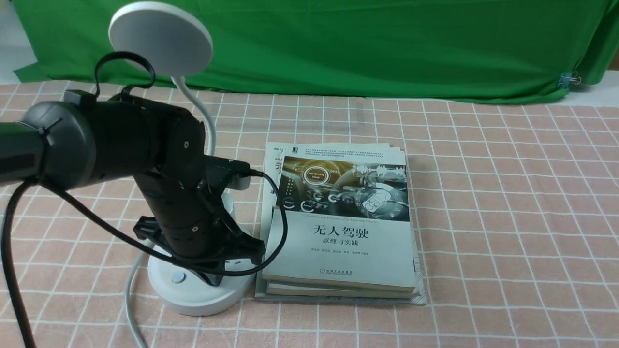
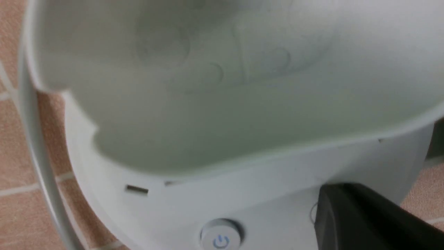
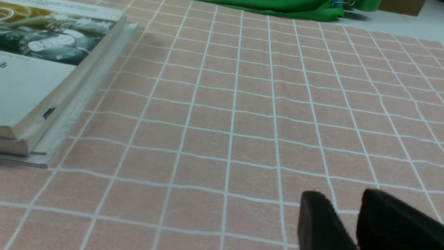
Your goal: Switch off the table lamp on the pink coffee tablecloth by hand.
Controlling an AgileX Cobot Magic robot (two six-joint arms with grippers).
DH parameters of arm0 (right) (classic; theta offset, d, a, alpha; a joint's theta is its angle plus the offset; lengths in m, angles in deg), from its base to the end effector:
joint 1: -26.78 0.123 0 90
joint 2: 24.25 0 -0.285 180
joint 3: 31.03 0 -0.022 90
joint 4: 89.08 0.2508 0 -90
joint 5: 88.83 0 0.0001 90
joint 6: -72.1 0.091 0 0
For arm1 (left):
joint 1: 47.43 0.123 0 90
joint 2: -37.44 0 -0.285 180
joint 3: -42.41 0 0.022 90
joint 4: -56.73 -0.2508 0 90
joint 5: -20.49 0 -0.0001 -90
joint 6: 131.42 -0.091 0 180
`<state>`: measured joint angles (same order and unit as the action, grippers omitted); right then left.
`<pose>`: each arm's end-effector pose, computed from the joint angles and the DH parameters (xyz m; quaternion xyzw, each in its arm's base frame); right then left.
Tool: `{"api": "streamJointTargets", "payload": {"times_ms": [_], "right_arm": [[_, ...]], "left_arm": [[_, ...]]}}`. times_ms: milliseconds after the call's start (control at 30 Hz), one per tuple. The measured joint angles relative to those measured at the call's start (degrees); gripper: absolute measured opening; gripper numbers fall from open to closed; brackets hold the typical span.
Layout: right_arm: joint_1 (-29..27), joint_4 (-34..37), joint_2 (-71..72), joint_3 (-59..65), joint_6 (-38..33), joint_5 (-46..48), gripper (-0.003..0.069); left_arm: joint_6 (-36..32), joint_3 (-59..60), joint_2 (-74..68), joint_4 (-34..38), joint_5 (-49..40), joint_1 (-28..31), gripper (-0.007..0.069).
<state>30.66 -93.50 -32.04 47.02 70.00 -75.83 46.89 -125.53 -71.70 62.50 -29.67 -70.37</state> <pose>0.0561 0.0022 0.1877 -0.0625 0.7567 -0.0209 0.6504 0.3040 -0.1363 0.1915 0.1838 0.9792 -0.0541 0.0664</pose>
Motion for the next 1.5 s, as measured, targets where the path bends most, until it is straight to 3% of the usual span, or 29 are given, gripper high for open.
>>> {"api": "streamJointTargets", "payload": {"times_ms": [433, 967, 1200, 1500], "right_arm": [[0.0, 0.0, 0.0, 0.0, 0.0, 0.0, 0.024], [0.0, 0.0, 0.0, 0.0, 0.0, 0.0, 0.024], [0.0, 0.0, 0.0, 0.0, 0.0, 0.0, 0.024], [0.0, 0.0, 0.0, 0.0, 0.0, 0.0, 0.024]], "left_arm": [[0.65, 2.47, 12.55, 0.0, -2.35, 0.0, -0.0003], [0.65, 42.59, 64.76, 3.08, 34.6, 0.0, -0.0003], [-0.6, 51.11, 74.96, 3.08, 36.49, 0.0, -0.0003], [-2.39, 53.14, 75.83, 1.35, 35.05, 0.0, -0.0003]]}}
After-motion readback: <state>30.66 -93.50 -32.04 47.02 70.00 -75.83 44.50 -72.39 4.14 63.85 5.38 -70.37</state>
